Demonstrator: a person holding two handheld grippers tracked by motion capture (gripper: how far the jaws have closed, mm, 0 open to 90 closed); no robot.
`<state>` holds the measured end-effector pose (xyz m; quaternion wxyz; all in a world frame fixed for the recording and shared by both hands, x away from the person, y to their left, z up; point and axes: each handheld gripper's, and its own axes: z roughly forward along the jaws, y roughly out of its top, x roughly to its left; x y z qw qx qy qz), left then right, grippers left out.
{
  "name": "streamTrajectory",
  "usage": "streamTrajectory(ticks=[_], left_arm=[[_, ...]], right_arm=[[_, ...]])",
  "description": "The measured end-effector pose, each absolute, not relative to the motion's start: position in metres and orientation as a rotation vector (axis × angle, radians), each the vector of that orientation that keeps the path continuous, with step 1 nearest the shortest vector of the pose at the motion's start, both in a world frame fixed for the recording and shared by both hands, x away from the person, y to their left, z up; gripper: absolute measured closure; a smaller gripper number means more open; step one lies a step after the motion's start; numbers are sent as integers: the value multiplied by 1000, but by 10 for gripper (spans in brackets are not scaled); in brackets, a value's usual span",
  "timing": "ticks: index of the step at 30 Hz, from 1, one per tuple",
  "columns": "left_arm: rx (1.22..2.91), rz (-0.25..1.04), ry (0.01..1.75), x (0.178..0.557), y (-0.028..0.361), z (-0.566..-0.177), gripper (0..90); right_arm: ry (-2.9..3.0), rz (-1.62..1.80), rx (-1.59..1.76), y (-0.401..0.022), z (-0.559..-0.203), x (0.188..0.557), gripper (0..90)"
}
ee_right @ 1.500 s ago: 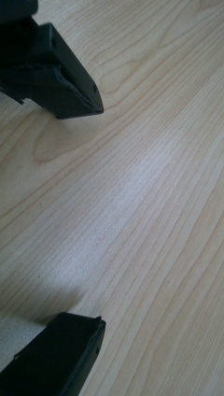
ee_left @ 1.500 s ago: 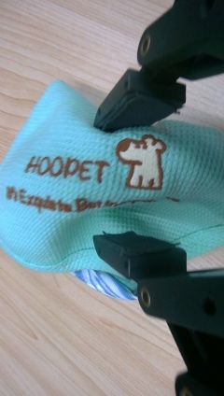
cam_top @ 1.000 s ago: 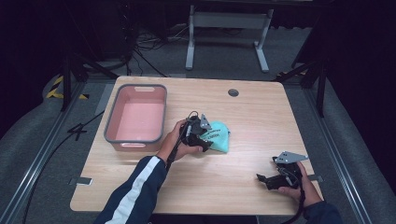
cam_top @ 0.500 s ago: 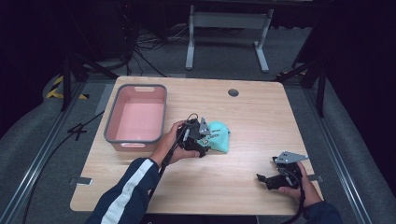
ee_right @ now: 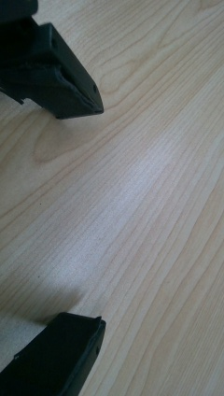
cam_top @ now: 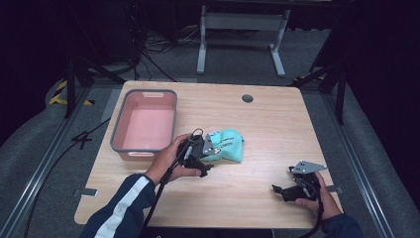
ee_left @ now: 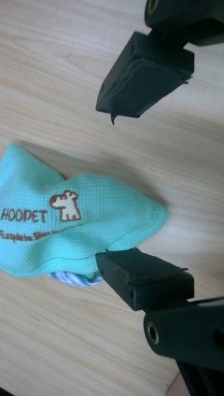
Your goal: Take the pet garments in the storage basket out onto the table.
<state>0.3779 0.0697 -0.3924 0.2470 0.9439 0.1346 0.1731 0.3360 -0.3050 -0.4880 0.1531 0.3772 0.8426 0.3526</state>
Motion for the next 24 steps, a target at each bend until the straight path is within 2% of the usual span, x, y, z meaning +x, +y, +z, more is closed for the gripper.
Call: streamTrajectory(ticks=[24], left_arm=[[2658, 508, 406, 343, 130, -407, 255]], right_arm=[[2416, 1011, 1082, -305, -488, 336, 6]])
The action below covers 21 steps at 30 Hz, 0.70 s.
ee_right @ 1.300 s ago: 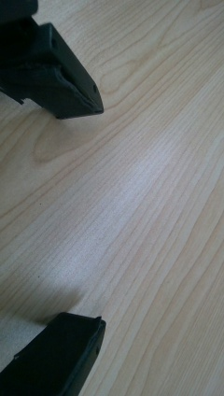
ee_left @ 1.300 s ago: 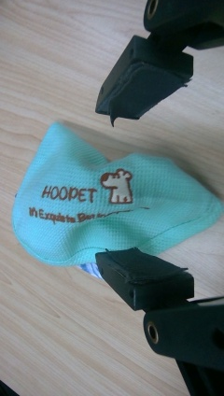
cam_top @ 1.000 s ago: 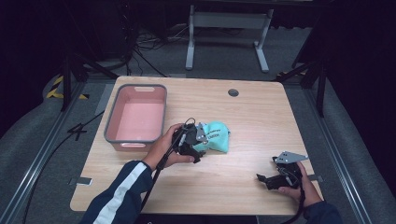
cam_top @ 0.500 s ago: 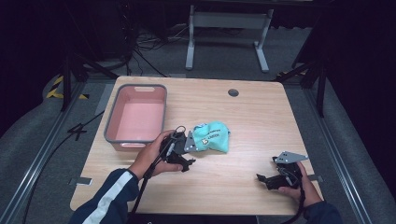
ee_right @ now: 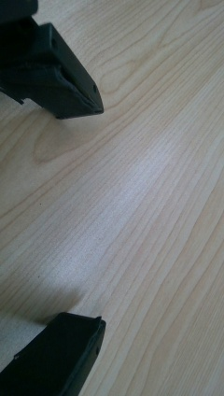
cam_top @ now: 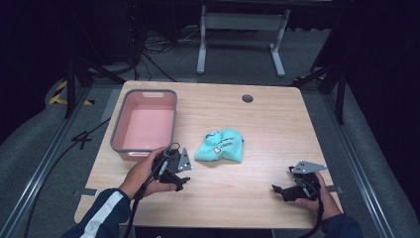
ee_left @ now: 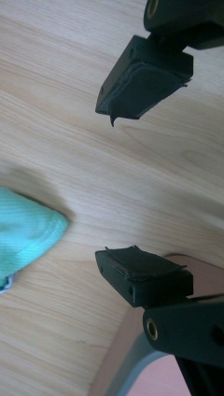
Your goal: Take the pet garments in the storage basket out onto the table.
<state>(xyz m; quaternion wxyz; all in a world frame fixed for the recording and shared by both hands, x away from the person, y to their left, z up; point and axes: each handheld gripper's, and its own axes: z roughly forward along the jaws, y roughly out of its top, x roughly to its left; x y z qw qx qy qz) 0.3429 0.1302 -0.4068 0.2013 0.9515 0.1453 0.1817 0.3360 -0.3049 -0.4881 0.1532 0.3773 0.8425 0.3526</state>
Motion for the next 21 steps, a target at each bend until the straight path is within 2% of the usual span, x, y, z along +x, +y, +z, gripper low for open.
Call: streamTrajectory(ticks=[12, 21], left_arm=[[2631, 504, 407, 328, 161, -418, 228], [2630, 513, 497, 321, 192, -422, 224]], right_arm=[[2415, 1010, 1086, -305, -488, 336, 6], [2415, 1010, 1087, -305, -488, 336, 5]])
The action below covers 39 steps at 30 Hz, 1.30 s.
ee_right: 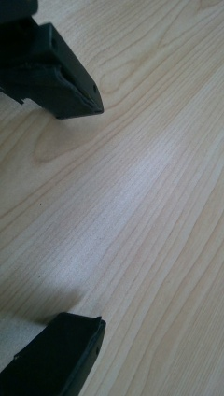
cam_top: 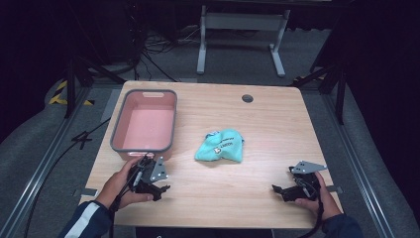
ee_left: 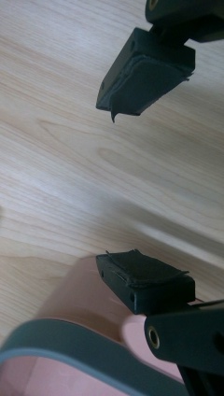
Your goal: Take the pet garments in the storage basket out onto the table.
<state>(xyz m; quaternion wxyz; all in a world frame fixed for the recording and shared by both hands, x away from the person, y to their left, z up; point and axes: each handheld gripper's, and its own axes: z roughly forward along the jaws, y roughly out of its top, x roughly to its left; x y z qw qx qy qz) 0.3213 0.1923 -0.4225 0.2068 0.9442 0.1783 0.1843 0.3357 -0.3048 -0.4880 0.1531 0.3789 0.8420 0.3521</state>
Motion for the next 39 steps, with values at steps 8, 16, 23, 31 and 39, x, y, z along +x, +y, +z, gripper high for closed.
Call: streamTrajectory(ticks=[8, 16, 23, 31, 39], left_arm=[[2617, 532, 598, 318, 219, -430, 218], [2516, 513, 686, 314, 252, -439, 208], [2490, 467, 757, 314, 278, -454, 194], [2362, 363, 859, 315, 304, -471, 169], [2238, 346, 901, 315, 313, -483, 124]], right_arm=[[2414, 1010, 1087, -305, -488, 336, 6], [2415, 1010, 1088, -305, -488, 336, 5], [2415, 1010, 1088, -305, -488, 336, 6], [2415, 1008, 1085, -305, -488, 336, 5], [2415, 1012, 1084, -305, -488, 336, 5]])
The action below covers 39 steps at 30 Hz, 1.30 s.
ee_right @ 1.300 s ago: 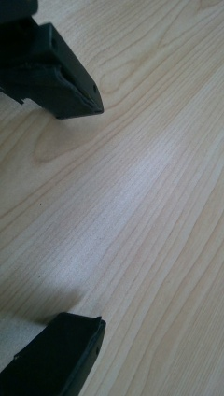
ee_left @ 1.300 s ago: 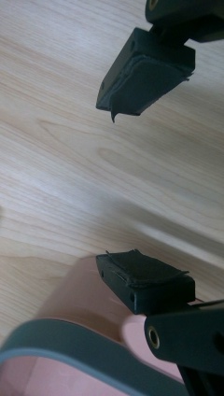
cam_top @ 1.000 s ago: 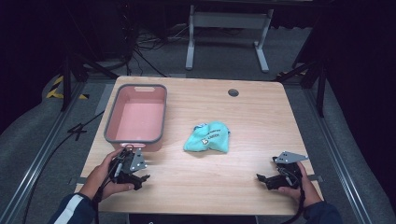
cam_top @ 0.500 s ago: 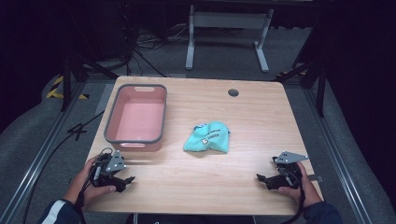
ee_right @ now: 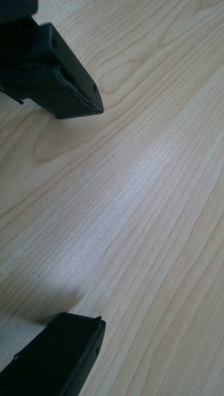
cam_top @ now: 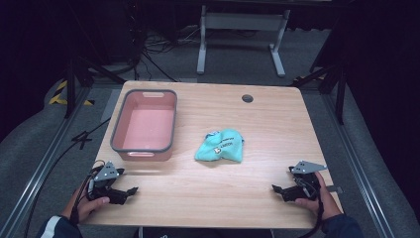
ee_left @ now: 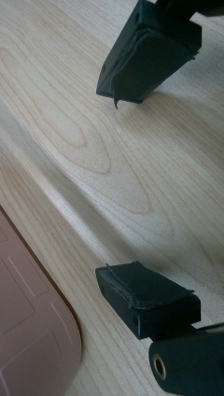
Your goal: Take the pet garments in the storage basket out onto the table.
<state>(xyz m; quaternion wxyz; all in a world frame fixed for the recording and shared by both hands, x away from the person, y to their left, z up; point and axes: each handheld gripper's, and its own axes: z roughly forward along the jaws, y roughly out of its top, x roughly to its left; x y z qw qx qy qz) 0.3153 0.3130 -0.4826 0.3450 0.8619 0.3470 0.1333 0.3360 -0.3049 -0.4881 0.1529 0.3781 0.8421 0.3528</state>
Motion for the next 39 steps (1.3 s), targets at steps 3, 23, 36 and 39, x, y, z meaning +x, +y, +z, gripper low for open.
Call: streamTrajectory(ticks=[3, 23, 36, 39], left_arm=[[2237, 343, 902, 315, 313, -483, 124], [2251, 329, 900, 317, 310, -483, 67], [2259, 338, 940, 320, 310, -484, 1], [2259, 339, 942, 320, 309, -484, 1]], right_arm=[[2415, 1011, 1087, -305, -488, 336, 5], [2414, 1009, 1083, -304, -488, 338, 5], [2415, 1010, 1081, -304, -488, 337, 6], [2416, 1011, 1080, -304, -488, 337, 5]])
